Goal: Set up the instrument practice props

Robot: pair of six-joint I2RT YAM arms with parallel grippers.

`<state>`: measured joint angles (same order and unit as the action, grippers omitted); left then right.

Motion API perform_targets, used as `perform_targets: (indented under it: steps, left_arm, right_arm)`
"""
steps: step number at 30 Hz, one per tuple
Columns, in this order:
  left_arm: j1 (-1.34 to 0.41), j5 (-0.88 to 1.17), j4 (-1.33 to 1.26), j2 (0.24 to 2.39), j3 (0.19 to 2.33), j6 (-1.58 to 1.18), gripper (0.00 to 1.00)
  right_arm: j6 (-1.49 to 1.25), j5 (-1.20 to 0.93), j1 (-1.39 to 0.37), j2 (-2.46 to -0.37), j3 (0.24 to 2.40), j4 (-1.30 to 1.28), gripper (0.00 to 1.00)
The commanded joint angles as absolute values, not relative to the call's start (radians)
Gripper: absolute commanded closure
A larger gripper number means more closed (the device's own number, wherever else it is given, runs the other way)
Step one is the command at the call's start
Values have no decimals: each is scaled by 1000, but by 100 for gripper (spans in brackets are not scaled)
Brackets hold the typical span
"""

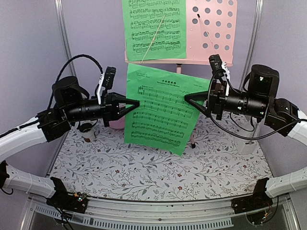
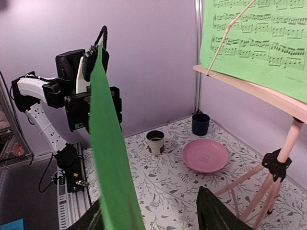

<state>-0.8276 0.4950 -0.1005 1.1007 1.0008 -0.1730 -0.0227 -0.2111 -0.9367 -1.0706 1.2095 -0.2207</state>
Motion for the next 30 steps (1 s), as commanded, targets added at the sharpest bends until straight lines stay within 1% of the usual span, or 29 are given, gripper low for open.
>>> perform_targets:
  steps: [1,2,4,12,13,16,20,30]
  left_arm:
    - [-836,441,-87,1139,1093,-258,100]
    - [-836,439,-64,1151,1116,-265,100]
    - [-835,431,-27,1173,1158,-275,100]
    - [-828,361,90,1224,1347,-319,100]
    - [-824,358,99,1231,1372,-331,100]
    - [-820,349,129,1257,1444,-347,100]
    - [-815,340,137,1282,1509,-350,100]
    - [-801,262,151,1341,1662,-346,100]
  right_arm:
    - [-39,-160,-849,-1058,1273,-235,31]
    - [-45,-155,-822,-1056,1284,-231,28]
    - [-47,-113,-785,-1053,1304,-214,26]
    - [15,171,-753,-1115,1472,-186,27]
    - [28,198,-754,-1129,1498,-186,28]
    - [53,281,-753,-1182,1580,-183,34]
    - [116,389,-753,-1267,1685,-192,36]
    - [251,477,-752,-1441,1839,-147,45]
